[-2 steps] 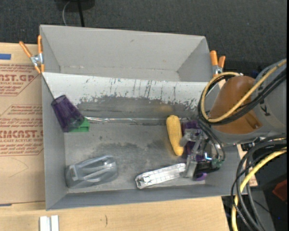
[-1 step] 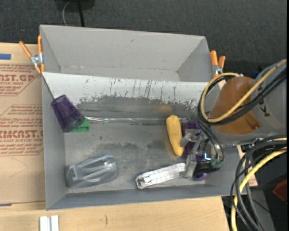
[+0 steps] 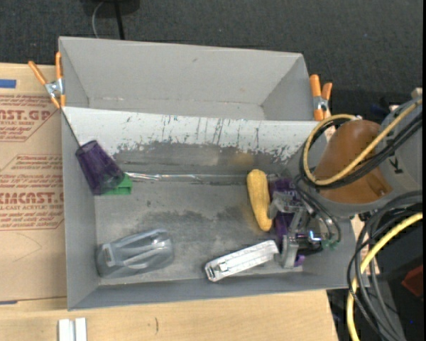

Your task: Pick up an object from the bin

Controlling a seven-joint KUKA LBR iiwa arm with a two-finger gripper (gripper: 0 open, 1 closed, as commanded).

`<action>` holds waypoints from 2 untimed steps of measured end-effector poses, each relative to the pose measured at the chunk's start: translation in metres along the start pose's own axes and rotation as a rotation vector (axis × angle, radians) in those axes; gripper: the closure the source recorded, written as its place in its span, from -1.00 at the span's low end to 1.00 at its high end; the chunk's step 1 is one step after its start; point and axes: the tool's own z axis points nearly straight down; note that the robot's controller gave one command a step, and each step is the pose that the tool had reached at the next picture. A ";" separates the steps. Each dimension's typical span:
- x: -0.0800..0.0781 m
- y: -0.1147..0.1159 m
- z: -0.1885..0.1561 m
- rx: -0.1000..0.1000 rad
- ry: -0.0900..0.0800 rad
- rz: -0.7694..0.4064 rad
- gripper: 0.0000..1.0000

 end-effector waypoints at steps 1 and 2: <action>-0.011 -0.005 0.007 -0.003 0.001 0.004 -1.00; -0.007 0.006 0.019 -0.004 -0.009 0.155 -1.00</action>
Offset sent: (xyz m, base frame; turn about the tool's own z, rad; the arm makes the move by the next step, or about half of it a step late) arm 0.0002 0.0080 -0.0277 0.1884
